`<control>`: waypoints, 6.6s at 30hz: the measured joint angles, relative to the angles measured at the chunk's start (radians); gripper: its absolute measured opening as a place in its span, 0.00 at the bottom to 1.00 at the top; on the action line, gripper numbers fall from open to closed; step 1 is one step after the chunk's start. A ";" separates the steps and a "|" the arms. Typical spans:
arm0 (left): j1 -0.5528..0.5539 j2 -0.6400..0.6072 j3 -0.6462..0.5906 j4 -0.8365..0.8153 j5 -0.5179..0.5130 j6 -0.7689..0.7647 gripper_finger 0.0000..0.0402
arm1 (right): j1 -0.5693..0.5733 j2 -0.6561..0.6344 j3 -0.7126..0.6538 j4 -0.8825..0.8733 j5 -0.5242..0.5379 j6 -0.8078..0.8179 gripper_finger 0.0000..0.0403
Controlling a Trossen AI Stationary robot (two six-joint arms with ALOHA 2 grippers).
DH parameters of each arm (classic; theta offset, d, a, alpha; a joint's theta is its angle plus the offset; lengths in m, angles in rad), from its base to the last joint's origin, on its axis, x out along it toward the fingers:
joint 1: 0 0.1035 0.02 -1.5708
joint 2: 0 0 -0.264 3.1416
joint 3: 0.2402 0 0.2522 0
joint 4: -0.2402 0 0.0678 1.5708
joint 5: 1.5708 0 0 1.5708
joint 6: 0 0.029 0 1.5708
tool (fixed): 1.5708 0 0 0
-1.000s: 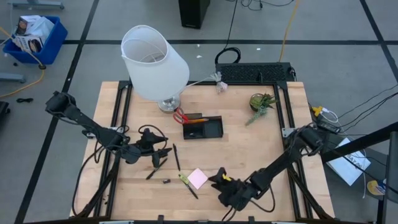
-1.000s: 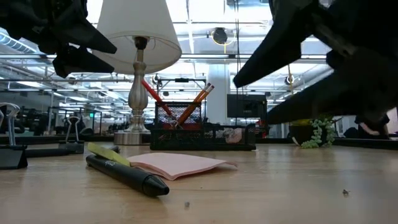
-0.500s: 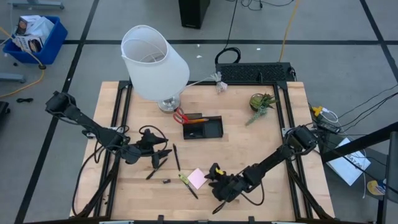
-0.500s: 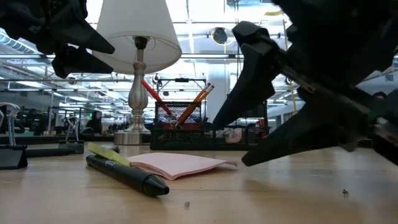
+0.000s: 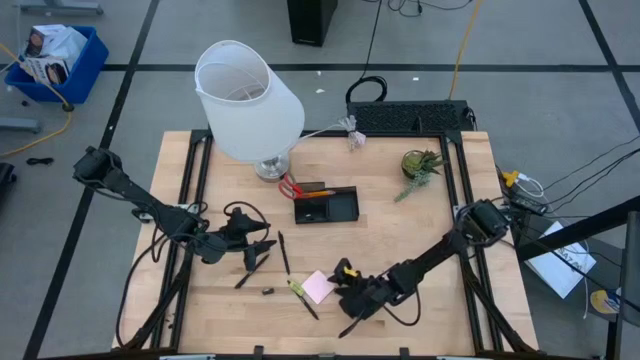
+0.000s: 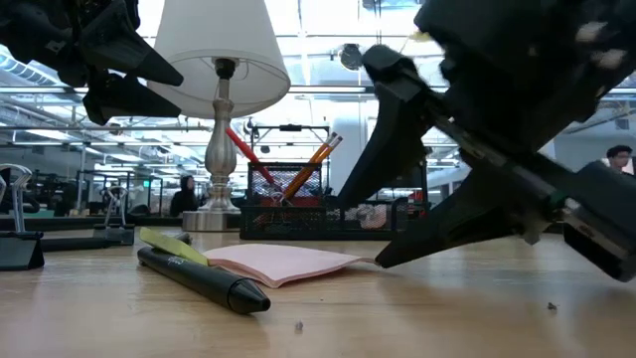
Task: Pick and place office supplies into organizer
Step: Put the pink sticky notes into the right compartment of the desk organizer, then put the yellow eraser into the bottom left compartment of the desk organizer
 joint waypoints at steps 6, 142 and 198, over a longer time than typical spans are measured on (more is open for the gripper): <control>0.000 0.000 0.000 0.000 0.019 0.024 0.68 | -0.005 0.000 0.000 0.010 -0.048 0.006 0.51; 0.000 0.000 0.000 0.052 0.021 0.001 0.68 | -0.376 -0.182 -0.210 0.010 0.349 0.048 0.22; 0.000 0.000 -0.001 0.041 0.002 0.025 0.68 | -0.065 0.140 0.233 0.224 -0.066 0.397 0.42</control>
